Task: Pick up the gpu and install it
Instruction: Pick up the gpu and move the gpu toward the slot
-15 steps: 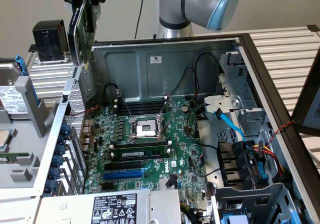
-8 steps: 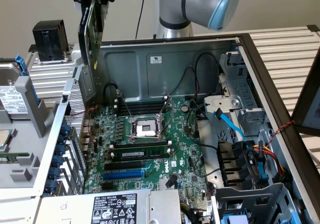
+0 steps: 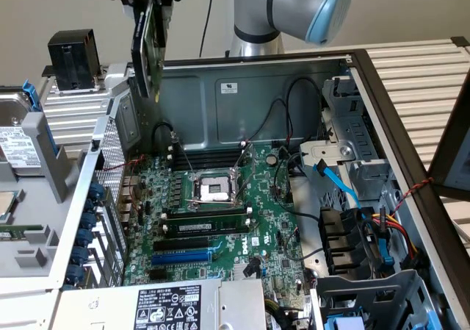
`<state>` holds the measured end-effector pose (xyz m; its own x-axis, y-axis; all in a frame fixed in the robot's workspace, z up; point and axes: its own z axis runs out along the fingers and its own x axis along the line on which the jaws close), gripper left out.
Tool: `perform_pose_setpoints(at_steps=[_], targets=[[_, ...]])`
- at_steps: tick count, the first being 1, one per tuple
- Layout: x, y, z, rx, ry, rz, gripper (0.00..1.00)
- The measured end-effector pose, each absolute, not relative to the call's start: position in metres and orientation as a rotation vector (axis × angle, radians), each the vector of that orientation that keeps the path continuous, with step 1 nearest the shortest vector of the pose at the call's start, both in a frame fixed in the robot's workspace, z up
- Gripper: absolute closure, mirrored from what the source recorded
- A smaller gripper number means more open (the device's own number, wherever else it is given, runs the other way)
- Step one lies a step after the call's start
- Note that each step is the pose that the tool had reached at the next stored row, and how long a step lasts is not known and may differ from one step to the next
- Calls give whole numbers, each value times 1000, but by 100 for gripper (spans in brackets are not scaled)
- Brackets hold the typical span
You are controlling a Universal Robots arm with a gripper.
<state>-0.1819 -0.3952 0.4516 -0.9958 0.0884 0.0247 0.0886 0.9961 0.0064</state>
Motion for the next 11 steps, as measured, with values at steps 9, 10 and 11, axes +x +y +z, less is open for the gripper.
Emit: perform_pose_setpoints(at_steps=[9, 10, 11], targets=[[-145, -395, 442, -124, -3118, 1, 72], [-141, -395, 440, -121, -3118, 3, 72], [-138, -395, 439, -117, -3118, 5, 72]])
